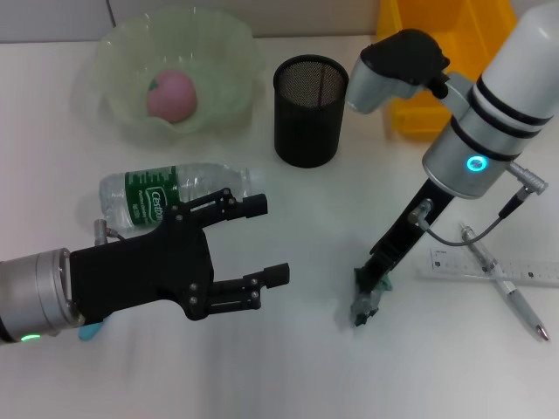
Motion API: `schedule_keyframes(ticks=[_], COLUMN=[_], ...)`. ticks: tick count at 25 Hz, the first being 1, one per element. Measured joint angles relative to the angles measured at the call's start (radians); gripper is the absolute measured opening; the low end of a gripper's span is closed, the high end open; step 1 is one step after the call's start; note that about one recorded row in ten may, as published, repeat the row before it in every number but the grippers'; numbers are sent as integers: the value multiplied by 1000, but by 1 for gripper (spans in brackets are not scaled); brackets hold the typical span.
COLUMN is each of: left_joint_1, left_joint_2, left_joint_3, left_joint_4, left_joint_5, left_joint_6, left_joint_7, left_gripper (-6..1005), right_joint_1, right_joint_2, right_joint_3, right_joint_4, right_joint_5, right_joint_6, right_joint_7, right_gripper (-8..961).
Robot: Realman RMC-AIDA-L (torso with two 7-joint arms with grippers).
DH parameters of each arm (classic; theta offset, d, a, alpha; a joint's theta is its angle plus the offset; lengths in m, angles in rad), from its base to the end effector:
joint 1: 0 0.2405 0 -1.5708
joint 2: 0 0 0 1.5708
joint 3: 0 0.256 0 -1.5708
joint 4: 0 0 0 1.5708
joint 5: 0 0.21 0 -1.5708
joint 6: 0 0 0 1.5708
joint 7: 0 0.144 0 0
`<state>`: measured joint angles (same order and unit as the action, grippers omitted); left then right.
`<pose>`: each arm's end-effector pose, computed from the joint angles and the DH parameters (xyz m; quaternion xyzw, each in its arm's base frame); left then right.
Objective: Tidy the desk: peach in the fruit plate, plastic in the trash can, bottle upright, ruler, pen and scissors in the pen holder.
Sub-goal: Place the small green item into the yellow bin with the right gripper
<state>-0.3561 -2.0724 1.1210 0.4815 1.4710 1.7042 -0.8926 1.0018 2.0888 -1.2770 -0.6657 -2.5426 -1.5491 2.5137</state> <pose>-0.2529 0.2570 -0.0344 -0.9171 -0.0627 -0.3813 0.0975 0.1644 0.3683 -0.0635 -0.8949 0.3795 -0.2345 0.0122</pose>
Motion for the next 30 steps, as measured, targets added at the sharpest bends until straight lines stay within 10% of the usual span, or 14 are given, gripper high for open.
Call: schedule_keyframes(ticks=[11, 30], left_joint_1=[0, -3], left_joint_2=[0, -1], left_joint_3=[-2, -14], left_joint_4=[0, -2], left_joint_5=[0, -13], left_joint_6=[0, -21], left_joint_7=[0, 24], left_gripper=[749, 744], right_joint_1=[-139, -436], right_joint_2=[-10, -58], right_joint_3=[24, 576], right_joint_4=[-219, -355], right_joint_5=[85, 540], right_joint_6=[-60, -168], right_joint_7=[-24, -450], right_gripper=[370, 369])
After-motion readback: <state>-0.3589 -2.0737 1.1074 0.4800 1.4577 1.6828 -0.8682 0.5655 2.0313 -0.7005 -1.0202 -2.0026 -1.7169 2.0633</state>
